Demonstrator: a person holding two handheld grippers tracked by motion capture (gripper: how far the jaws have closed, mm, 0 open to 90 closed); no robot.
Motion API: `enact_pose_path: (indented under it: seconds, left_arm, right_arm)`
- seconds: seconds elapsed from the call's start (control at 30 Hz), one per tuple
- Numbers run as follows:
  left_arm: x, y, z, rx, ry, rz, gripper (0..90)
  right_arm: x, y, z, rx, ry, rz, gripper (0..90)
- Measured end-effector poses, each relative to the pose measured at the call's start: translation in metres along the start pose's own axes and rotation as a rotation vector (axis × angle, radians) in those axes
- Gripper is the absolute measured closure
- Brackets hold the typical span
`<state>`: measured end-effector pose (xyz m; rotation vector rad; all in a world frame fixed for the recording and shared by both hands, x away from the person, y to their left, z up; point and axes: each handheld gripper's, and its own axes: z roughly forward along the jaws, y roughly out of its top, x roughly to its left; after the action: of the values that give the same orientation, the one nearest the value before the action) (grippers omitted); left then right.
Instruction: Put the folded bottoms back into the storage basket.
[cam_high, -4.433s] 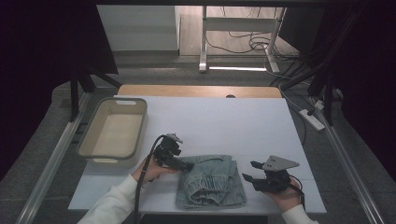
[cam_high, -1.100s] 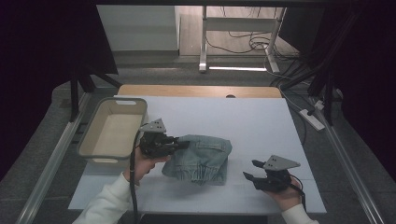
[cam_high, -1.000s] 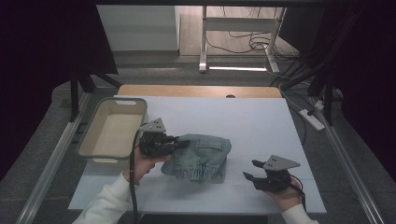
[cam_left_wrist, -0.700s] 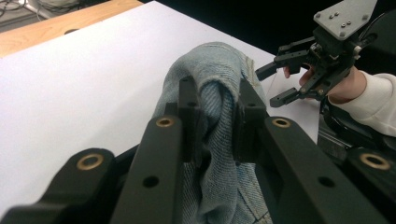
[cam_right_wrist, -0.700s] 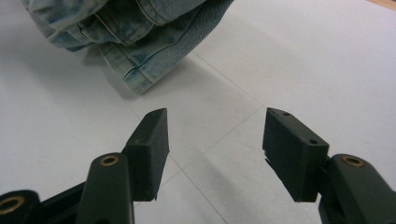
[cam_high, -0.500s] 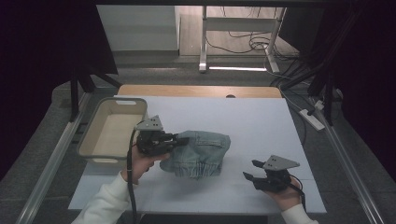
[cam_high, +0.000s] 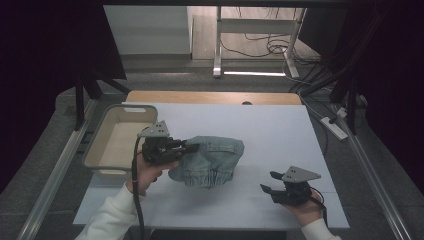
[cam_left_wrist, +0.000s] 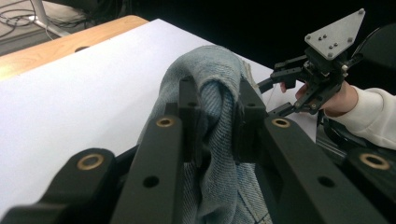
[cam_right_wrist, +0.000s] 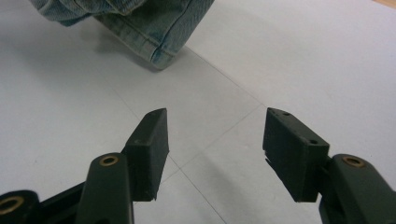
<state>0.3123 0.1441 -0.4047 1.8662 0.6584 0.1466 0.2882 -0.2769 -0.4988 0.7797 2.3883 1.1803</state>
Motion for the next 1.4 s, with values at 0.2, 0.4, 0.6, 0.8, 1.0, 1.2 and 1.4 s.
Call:
enact_pose_path:
  seconds: [0.2,0.4,0.6,0.8,1.0,1.2,1.4]
  left_arm:
    - [0.002,0.003,-0.009,-0.024,0.004,-0.005,76.4]
    - [0.004,0.005,-0.016,-0.042,0.011,-0.009,76.5]
    - [0.007,0.005,-0.021,-0.056,0.017,-0.015,76.6]
    - [0.008,0.006,-0.025,-0.066,0.022,-0.018,76.7]
    - [0.011,0.007,-0.032,-0.083,0.032,-0.026,76.7]
    - [0.016,0.007,-0.037,-0.091,0.05,-0.038,76.7]
    - [0.02,0.009,-0.044,-0.102,0.064,-0.042,76.7]
  right_arm:
    - [0.0,0.0,0.0,0.002,0.003,0.0,40.4]
    - [-0.001,0.0,0.0,0.006,0.004,0.0,40.4]
    - [-0.001,-0.001,0.0,0.006,0.0,0.001,40.3]
    - [-0.001,-0.001,0.001,0.006,-0.001,-0.001,40.3]
    - [-0.001,-0.001,0.001,0.007,0.003,-0.001,40.3]
    - [-0.001,-0.001,0.001,0.009,0.003,-0.002,40.3]
    - [-0.001,0.0,0.001,0.007,0.009,-0.002,40.3]
